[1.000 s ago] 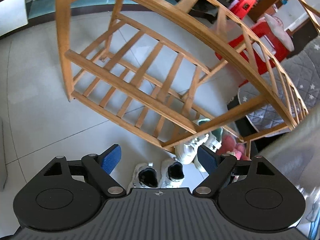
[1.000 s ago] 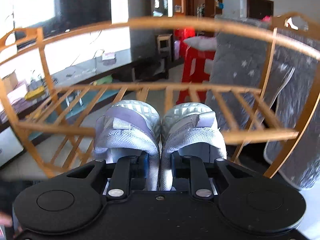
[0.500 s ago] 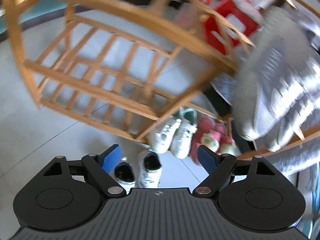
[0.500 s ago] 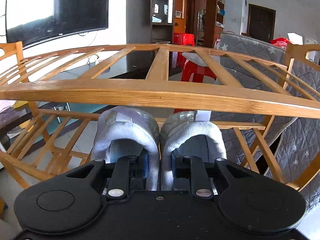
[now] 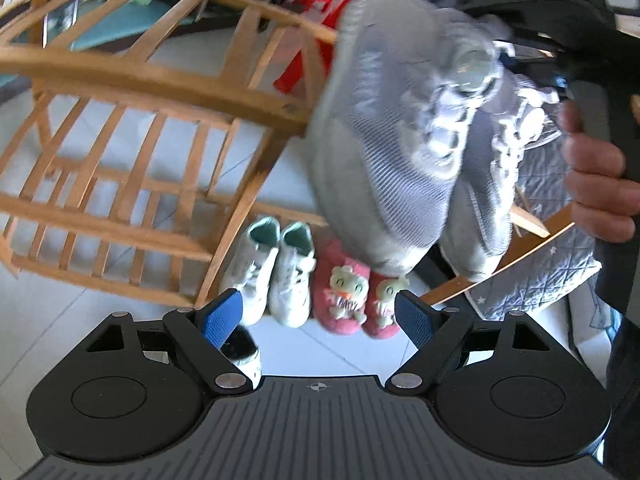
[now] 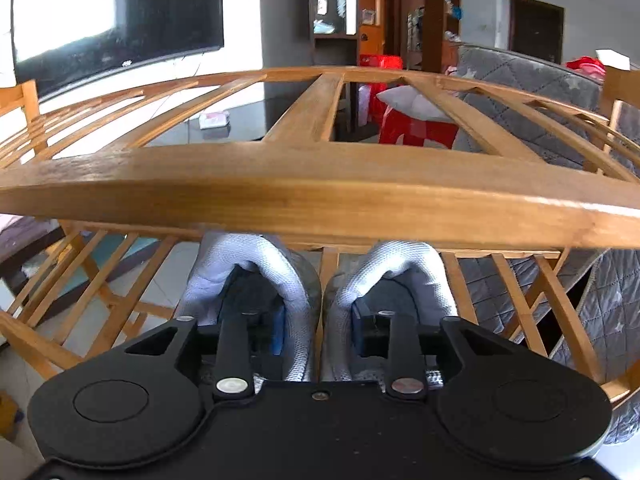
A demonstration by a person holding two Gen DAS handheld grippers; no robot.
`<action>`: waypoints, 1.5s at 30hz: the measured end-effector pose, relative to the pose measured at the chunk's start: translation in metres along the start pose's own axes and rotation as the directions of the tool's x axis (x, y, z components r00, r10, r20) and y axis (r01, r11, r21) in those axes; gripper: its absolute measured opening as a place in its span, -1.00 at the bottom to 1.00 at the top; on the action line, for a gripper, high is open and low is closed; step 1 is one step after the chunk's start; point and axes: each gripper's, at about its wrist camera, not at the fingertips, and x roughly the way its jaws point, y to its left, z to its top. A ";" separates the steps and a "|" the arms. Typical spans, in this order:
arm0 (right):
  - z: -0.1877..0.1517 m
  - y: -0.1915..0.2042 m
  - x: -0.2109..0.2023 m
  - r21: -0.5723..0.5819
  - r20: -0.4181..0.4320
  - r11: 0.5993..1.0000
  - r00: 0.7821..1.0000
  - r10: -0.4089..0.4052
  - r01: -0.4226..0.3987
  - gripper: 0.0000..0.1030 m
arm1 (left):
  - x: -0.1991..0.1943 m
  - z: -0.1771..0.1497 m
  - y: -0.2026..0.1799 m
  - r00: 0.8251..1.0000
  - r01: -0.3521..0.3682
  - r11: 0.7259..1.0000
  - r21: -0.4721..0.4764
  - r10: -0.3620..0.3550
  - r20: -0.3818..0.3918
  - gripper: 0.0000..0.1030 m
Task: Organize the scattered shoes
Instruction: 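Carry the grey sneakers onto the rack's top shelf and open the right gripper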
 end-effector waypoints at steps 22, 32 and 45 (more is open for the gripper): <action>-0.002 0.014 -0.006 -0.135 0.047 0.990 0.999 -0.019 0.025 0.02 | 0.018 0.013 -0.004 0.989 0.137 0.990 -0.029 -0.138 -0.045 0.04; 0.000 0.011 0.001 -0.121 0.037 0.993 0.999 -0.008 0.012 -0.03 | 0.028 0.018 -0.001 0.980 0.180 0.982 -0.059 -0.184 -0.079 -0.07; -0.002 0.015 -0.014 -0.185 0.054 0.982 0.998 -0.018 0.028 0.08 | 0.028 0.017 -0.001 0.974 0.212 0.976 -0.048 -0.215 -0.075 -0.52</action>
